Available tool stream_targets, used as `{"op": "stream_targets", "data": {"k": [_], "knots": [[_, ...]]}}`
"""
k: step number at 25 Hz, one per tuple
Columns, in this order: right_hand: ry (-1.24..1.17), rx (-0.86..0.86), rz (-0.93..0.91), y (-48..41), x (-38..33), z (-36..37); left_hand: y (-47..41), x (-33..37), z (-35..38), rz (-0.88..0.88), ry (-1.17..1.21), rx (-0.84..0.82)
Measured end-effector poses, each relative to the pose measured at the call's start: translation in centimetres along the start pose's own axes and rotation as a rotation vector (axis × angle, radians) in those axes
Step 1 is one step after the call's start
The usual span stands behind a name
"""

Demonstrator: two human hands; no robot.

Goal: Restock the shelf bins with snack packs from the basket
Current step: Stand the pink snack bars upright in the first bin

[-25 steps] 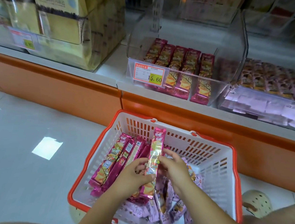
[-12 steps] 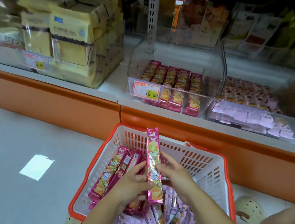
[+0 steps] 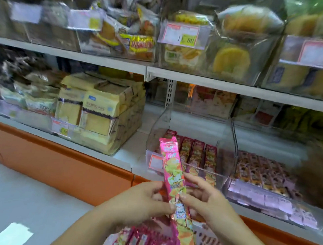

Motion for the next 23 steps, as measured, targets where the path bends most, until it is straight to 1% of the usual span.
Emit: {"op": "stream_targets", "data": {"k": [2,3,4,5,6,7,8,9,10,12,14,17,20,22,23], "knots": [[-0.010,0.061,-0.053,-1.0,-1.4,-0.4,-1.1,1.3,-0.8,0.045,-0.023,-0.002],[-0.013,0.101,-0.068,-1.8,-2.1,-0.7,-1.8,1.8,-1.4,0.079,-0.023,0.034],[-0.041,0.152,-0.082,-2.7,-2.9,-1.1,-2.6,2.3,-2.2,0.126,-0.019,0.125],[-0.092,0.210,-0.095,-4.0,-4.0,-1.9,-3.5,2.6,-3.5,0.186,-0.048,0.285],[-0.150,0.277,-0.106,-5.5,-5.0,-2.8,-4.2,2.9,-5.1,0.262,-0.139,0.474],[-0.192,0.350,-0.109,-7.3,-6.0,-3.8,-4.8,3.1,-6.7,0.327,-0.281,0.644],[-0.204,0.426,-0.106,-9.1,-6.9,-4.6,-5.4,3.2,-8.0,0.359,-0.422,0.750],[-0.186,0.494,-0.092,-10.9,-7.5,-5.3,-6.0,3.0,-8.7,0.358,-0.526,0.791],[-0.162,0.545,-0.067,-12.8,-7.8,-5.8,-6.7,2.5,-9.2,0.337,-0.577,0.777],[-0.105,0.581,0.006,-16.4,-7.5,-5.8,-8.2,1.1,-9.4,0.309,-0.560,0.696],[-0.047,0.510,0.119,-19.6,-6.4,-4.7,-8.9,0.3,-9.1,0.328,-0.502,0.638],[0.045,0.374,0.267,-22.7,-4.4,-2.3,-9.3,-0.4,-9.7,0.346,-0.425,0.614],[0.307,0.363,0.315,-23.8,-3.5,-1.0,-9.1,-1.1,-10.2,0.336,-0.407,0.603],[0.383,0.356,0.325,-23.1,-4.1,-0.9,-8.7,-1.3,-10.2,0.344,-0.402,0.594],[0.376,0.369,0.289,-22.2,-4.6,-1.1,-8.3,-1.4,-10.1,0.337,-0.410,0.598]]}}
Point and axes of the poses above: each hand's wrist, its own y-axis away from the middle knuckle, its own z-axis out of the palm, x = y × z, the point moved 3 cm from there along -y, towards the middle knuckle, and after that the axes turned 7 degrees about z, right-handed, at the moved point
